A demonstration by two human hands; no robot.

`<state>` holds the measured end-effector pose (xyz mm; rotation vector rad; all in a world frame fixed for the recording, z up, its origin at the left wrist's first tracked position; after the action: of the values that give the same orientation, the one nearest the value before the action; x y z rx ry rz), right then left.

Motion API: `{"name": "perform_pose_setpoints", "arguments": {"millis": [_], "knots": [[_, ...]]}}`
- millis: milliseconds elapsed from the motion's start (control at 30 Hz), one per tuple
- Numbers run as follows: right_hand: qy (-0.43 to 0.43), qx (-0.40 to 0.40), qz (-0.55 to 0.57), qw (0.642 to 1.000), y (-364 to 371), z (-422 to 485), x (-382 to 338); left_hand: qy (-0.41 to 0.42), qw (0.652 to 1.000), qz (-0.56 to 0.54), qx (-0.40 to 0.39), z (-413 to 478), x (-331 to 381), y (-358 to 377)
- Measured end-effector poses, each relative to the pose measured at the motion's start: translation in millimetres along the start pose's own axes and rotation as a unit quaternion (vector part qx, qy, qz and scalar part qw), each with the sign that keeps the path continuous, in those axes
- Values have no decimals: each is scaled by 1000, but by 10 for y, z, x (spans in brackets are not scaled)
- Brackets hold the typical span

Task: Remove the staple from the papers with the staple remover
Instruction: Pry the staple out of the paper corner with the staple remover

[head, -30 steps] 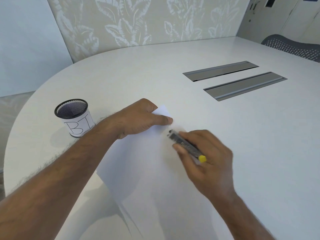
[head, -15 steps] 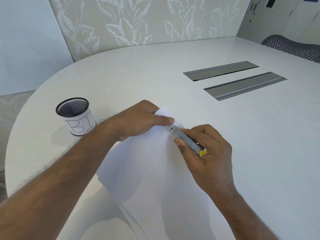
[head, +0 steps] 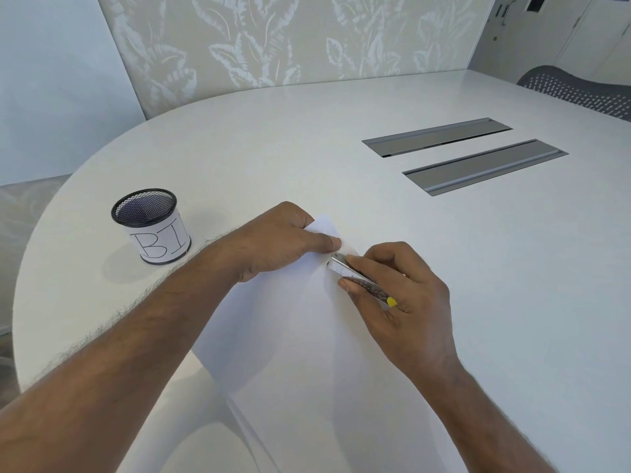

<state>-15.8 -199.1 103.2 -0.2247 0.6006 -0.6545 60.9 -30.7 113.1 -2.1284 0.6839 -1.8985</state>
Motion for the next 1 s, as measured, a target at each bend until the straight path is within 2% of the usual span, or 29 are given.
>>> {"name": "perform_pose_setpoints", "arguments": {"millis": [200,300,367,533,600,800,1000], "knots": [[-125,-4,-59,990,1,-26,-20,-16,1000,-5,5,-15,-28,20],[-170,-28,-23,985,76,-92,-126,-16,999,2,36,-7,-9,-28],[-182,-37,-12,982,126,-158,-181,-11,1000,-4,27,-8,22,-53],[-51,56,-24,997,-59,-84,27,-1,1000,0,5,-13,-35,-94],[-15,56,-15,998,-73,-69,54,5,1000,-5,-12,-38,-37,-83],[21,44,-2,999,-82,-49,36,19,999,-19,-25,-73,24,-56],[14,44,7,999,-89,-40,-34,31,999,-22,-16,-114,84,-52]]}}
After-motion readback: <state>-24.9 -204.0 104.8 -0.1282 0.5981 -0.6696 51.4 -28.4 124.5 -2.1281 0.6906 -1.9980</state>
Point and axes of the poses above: each hand's wrist, its own z-axis towards the middle knuckle, its own y-axis out of the palm, x = y × z, the point moved 5 cm from there along z, towards the middle knuckle, and after that the axes turned 9 degrees about x, right-handed, at the moved point
